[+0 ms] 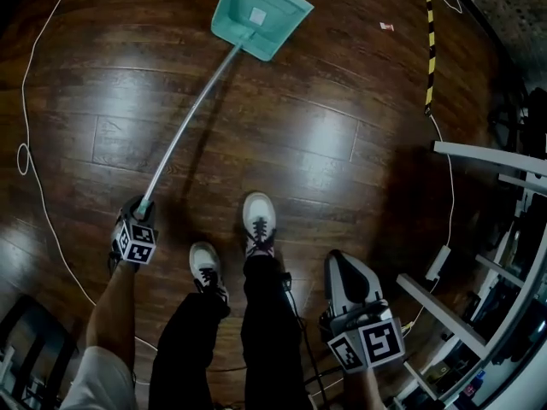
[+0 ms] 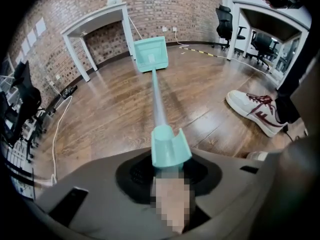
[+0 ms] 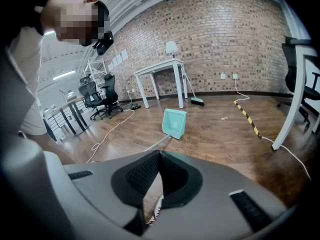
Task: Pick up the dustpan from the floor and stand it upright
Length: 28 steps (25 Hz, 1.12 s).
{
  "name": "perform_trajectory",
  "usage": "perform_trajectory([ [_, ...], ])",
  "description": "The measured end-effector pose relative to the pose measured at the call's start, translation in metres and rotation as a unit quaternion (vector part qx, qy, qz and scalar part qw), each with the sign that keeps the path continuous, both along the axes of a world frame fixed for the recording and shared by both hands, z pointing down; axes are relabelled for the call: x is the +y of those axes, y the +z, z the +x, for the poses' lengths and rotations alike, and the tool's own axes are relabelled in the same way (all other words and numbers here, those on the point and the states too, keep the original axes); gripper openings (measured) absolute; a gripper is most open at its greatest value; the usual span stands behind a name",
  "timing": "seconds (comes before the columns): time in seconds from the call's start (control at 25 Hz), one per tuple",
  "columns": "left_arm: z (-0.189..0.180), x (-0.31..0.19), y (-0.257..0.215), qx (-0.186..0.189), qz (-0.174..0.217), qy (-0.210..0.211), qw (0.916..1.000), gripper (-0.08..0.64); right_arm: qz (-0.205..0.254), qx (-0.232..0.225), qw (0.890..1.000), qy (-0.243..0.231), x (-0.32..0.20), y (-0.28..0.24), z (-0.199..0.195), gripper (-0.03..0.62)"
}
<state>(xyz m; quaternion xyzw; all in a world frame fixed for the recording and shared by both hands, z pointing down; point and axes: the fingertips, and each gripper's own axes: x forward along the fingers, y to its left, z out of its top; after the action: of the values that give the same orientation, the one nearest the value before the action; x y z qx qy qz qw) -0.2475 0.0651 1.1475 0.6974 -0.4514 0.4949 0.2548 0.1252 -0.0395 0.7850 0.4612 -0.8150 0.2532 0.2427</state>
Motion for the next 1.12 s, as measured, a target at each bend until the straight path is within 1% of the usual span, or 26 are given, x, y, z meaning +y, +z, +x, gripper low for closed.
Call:
perform_trajectory([
  [0.12, 0.009, -0.004, -0.036, 0.005, -0.003, 0.009, 0.9999, 0.137, -0.002, -0.005, 1.000, 0.006, -0.003, -0.035, 0.002, -0.012],
  [0.24, 0.017, -0.018, -0.075, 0.013, 0.004, 0.009, 0.9999, 0.135, 0.007, -0.009, 1.000, 0.020, -0.010, -0.073, 0.006, -0.012],
  [0.4, 0.031, -0.038, -0.129, 0.024, 0.023, -0.002, 0.9994, 0.135, 0.014, -0.012, 1.000, 0.022, -0.018, -0.115, 0.007, -0.012],
  [0.56, 0.049, -0.054, -0.172, 0.038, 0.036, -0.008, 0.9986, 0.135, 0.021, -0.024, 0.999, 0.032, -0.028, -0.153, 0.008, -0.012],
  [0.76, 0.076, -0.079, -0.220, 0.059, 0.041, -0.016, 0.9973, 0.135, 0.025, -0.039, 0.999, 0.019, -0.046, -0.195, 0.003, -0.012],
  [0.92, 0.094, -0.103, -0.266, 0.071, 0.055, -0.030, 0.9955, 0.133, 0.039, -0.042, 0.998, 0.013, -0.060, -0.230, 0.000, -0.012],
  [1.12, 0.119, -0.138, -0.317, 0.089, 0.081, -0.047, 0.9916, 0.133, 0.049, -0.050, 0.997, 0.029, -0.086, -0.262, 0.008, -0.012],
])
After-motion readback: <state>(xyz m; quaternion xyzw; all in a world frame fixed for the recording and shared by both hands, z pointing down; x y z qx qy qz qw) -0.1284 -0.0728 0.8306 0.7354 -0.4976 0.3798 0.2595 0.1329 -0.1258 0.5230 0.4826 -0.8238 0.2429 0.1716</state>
